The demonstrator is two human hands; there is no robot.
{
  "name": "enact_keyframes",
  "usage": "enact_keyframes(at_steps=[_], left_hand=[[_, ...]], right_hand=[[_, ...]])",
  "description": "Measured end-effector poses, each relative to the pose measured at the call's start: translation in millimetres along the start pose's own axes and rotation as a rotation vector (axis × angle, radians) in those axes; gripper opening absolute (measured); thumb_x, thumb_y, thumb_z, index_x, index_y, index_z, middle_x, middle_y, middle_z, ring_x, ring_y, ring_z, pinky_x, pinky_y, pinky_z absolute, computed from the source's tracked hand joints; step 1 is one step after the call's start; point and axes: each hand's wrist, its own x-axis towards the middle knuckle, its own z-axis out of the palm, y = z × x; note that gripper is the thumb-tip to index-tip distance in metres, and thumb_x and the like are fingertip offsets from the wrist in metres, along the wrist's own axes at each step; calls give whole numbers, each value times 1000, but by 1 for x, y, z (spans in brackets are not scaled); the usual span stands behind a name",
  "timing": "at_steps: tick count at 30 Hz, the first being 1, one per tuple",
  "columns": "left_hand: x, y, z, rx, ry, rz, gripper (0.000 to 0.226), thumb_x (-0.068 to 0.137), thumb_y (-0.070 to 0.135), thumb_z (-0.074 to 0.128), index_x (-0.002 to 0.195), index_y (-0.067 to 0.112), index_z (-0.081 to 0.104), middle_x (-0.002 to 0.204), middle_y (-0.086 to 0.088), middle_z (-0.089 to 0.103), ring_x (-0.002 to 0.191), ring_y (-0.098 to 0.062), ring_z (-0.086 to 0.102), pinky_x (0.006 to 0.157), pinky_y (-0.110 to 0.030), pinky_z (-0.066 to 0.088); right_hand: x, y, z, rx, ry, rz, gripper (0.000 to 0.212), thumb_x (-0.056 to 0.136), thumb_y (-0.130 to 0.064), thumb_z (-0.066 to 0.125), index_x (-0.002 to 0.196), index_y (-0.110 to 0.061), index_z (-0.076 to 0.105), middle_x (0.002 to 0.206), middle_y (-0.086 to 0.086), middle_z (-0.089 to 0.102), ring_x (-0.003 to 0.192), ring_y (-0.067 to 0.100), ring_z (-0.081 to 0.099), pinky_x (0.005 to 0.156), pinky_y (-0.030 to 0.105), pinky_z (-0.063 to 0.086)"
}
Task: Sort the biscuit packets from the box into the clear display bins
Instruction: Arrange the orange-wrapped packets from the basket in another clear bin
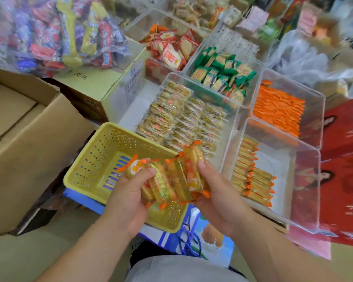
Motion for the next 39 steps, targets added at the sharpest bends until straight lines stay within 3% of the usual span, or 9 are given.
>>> enact_keyframes(at_steps=[3,8,11,13,18,20,23,34,39], left_hand=[[2,-32,43,102,47,31,34,91,2,65,78,29,80,80,-6,77,65,-18,75,48,-30,56],[-1,-86,109,160,62,8,33,87,8,73,120,9,69,111,-20,76,99,-35,76,81,-51,62],[-3,-116,141,176,58,-31,40,76,7,77,114,1,73,112,-26,75,101,-41,74,86,-51,61],[-5,-138,159,196,74,-52,35,79,9,76,114,5,76,114,-23,75,104,-38,74,91,-50,59],[-7,-182,194,276,185,-4,23,75,33,81,97,30,81,103,-11,80,88,-26,79,60,-37,61],[-4,-189,200,350,264,33,43,75,38,89,114,27,74,109,-10,79,95,-29,78,71,-48,64],[-5,-191,205,468,323,70,78,62,58,86,129,24,63,112,-7,78,103,-30,75,88,-61,60],[-14,-189,208,581,247,8,81,54,69,85,120,29,59,105,-3,79,92,-27,78,72,-49,64],[-8,-181,203,574,26,-22,44,60,41,95,99,34,78,101,-13,79,82,-31,77,57,-34,57]], right_hand=[[-15,-6,-26,-158,71,-73,48,93,-60,59,131,-32,60,124,-1,70,117,20,64,106,51,41],[-30,-14,-84,-291,64,-140,24,96,-55,53,117,-52,63,120,-17,71,115,4,66,103,37,50],[-40,-25,-125,-220,39,-126,20,96,-52,53,109,-59,66,114,-27,71,108,-7,66,82,12,54],[-46,-28,-158,-162,31,-118,32,93,-53,55,124,-53,63,125,-23,68,116,-3,63,89,17,54],[-61,-31,-205,-124,52,-103,22,104,-38,54,123,-41,64,115,-18,73,108,0,68,79,14,55],[-68,-32,-215,-112,54,-110,22,106,-32,52,117,-45,66,111,-25,73,103,-6,68,75,8,52],[-73,-29,-225,-102,78,-123,21,106,-28,53,119,-34,68,114,-14,75,107,3,69,79,12,53],[-68,-21,-231,-107,78,-67,18,99,-24,64,114,-34,68,106,-6,76,99,14,73,78,28,60],[-62,-19,-235,-38,57,-23,18,99,-20,63,115,-26,70,109,2,76,102,22,73,87,43,61]])
